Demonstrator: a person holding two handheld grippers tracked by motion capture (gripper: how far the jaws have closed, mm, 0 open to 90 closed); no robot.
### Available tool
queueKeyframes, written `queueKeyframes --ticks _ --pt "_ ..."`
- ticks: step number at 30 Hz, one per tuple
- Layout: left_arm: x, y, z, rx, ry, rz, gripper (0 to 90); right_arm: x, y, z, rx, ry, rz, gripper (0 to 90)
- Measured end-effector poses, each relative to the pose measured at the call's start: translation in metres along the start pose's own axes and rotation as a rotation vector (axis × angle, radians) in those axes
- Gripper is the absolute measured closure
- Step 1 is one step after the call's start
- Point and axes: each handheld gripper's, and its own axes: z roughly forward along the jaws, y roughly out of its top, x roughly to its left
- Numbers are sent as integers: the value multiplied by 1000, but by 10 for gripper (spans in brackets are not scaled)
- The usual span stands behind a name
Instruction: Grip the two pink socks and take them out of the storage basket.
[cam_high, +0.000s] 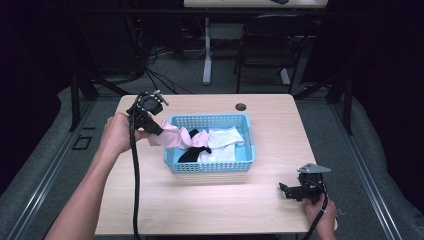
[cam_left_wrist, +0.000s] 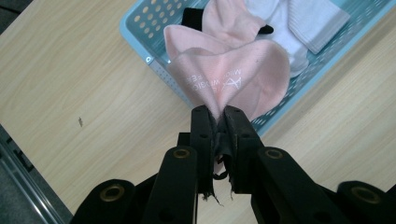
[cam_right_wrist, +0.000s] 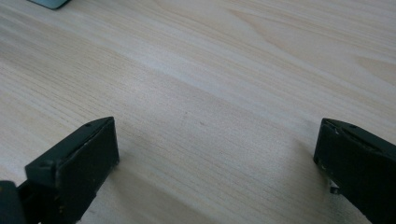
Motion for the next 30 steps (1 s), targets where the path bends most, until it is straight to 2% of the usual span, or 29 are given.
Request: queueKeyframes --ticks 9,14,19,22,23,30 --pt "9 -25 -2 4 12 -30 834 0 0 0 0 2 0 0" --pt "15 -39 0 1 8 -65 834 0 0 0 0 1 0 0" --pt "28 -58 10 12 16 -119 834 0 0 0 0 1 -1 0" --pt "31 -62 14 24 21 -129 834 0 0 0 0 2 0 0" --pt "36 -68 19 33 21 -148 834 0 0 0 0 1 0 0" --pt "51 -86 38 55 19 -201 834 0 0 0 1 1 -1 0"
